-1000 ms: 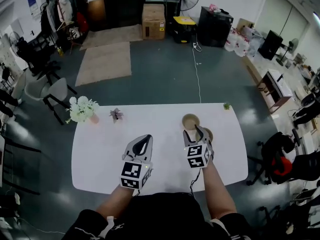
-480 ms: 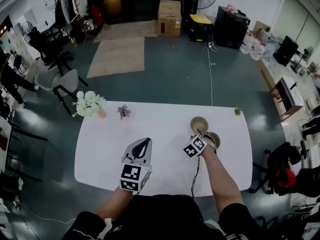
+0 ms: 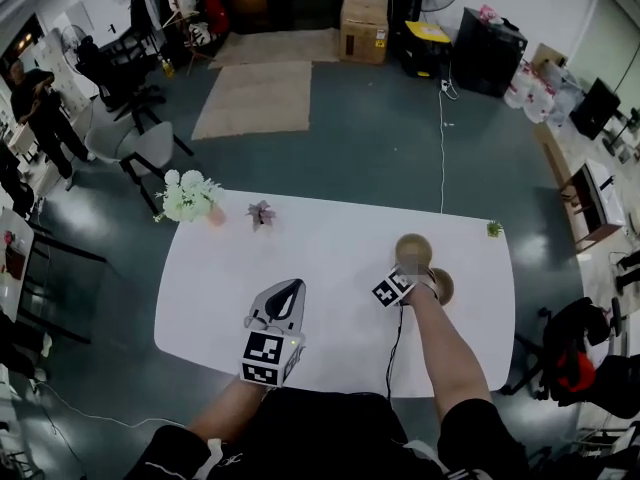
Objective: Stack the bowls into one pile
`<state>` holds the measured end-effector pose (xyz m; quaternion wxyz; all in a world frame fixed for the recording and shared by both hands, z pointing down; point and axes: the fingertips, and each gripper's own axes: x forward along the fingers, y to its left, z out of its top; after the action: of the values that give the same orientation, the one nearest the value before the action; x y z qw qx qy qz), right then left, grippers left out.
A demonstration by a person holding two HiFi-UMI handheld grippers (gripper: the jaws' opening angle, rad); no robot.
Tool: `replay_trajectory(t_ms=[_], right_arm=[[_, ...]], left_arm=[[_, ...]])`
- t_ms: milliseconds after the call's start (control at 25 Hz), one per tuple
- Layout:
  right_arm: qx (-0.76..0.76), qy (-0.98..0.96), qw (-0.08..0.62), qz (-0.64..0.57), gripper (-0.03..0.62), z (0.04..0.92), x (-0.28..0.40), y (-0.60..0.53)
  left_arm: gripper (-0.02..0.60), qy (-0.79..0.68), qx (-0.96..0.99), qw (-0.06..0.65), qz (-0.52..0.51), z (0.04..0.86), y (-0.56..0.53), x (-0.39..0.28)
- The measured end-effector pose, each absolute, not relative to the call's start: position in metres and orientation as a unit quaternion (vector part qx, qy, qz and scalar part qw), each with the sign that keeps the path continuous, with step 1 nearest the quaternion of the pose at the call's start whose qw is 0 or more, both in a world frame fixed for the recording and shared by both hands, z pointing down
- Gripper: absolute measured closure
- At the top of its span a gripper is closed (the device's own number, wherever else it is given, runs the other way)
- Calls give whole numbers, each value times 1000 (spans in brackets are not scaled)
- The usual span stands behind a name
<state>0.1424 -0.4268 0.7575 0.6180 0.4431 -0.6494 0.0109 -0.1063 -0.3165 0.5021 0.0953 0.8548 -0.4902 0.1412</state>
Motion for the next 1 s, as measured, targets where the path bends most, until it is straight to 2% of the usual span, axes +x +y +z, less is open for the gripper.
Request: replay_trajectory(t_ms=[80, 440, 1000], right_arm=[[447, -647, 618, 1, 559, 754, 142, -430], [449, -663, 599, -23, 560, 723, 130, -423], [521, -657, 540, -75, 557, 603, 142, -360]], left_arm=[[569, -496, 852, 94, 140, 501, -316, -110], [569, -491, 856, 92, 134, 496, -306, -107], [569, -442, 886, 86, 109, 481, -294, -73]])
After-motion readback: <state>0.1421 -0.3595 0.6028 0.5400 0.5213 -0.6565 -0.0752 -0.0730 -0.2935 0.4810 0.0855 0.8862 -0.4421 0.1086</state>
